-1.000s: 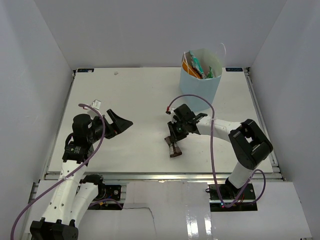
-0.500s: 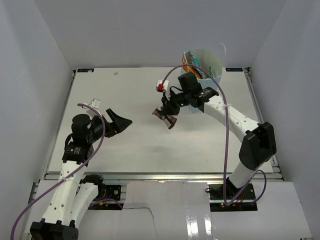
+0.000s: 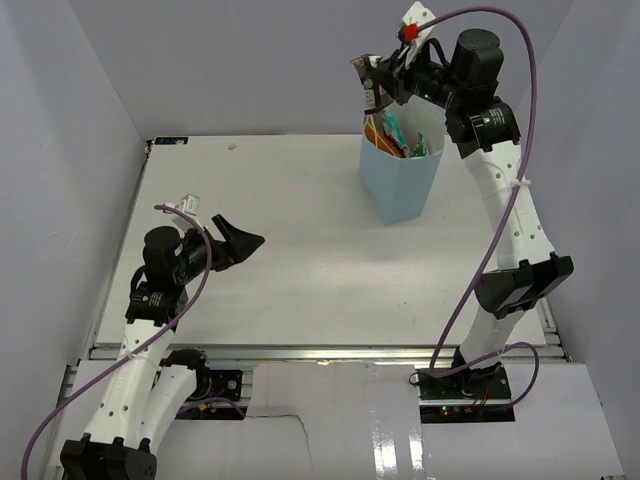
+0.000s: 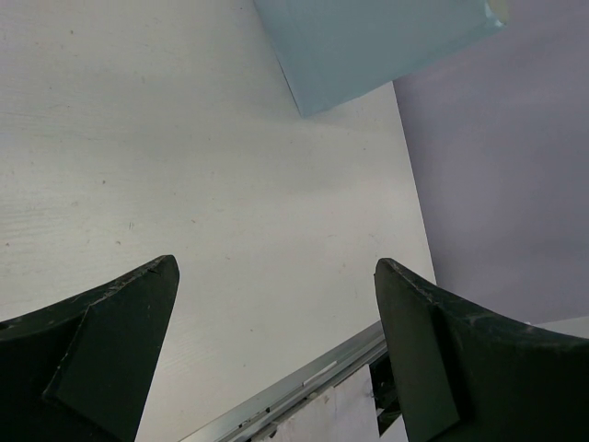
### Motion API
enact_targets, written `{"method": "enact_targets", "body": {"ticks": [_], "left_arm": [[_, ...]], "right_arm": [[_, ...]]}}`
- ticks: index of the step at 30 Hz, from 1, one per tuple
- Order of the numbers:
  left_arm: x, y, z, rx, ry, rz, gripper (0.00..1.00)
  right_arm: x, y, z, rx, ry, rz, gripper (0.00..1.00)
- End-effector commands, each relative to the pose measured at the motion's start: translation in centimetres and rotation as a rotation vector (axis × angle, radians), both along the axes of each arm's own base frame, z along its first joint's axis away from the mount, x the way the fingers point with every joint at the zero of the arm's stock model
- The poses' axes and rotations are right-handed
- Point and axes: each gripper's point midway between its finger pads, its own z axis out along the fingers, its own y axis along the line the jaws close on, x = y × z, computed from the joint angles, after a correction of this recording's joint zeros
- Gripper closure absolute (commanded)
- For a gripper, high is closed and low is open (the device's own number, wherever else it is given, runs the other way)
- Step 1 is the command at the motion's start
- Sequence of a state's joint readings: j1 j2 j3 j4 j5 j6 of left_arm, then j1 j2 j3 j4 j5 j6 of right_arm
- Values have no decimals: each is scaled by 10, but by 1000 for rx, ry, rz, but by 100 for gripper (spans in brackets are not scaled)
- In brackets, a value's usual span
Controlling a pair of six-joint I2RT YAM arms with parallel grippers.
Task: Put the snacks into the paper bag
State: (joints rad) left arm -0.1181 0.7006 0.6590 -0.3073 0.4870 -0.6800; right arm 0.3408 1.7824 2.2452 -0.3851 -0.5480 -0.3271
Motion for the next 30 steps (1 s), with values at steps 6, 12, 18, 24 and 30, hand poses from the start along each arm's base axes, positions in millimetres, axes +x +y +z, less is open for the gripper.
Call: {"method": "enact_targets", "body": {"ticks": [6,12,18,24,30], "left_arm": [[5,-1,1,8,-23,-7,2],[7,0,3,17,-28,0,2],[8,1,3,20,-27,5,2],[9,3,4,25,-28,15,2],[9,3,6,27,-27,16,2]], "right_arm": [[79,-77,-4,77,-21,-367,92],[114,-109,-59,19,46,-485,92],[134,-120,-101,-67,60,-538,92],[143,-122,-131,-114,86,-547,92],[146,-125,-156,-159,104,-552,92]]}}
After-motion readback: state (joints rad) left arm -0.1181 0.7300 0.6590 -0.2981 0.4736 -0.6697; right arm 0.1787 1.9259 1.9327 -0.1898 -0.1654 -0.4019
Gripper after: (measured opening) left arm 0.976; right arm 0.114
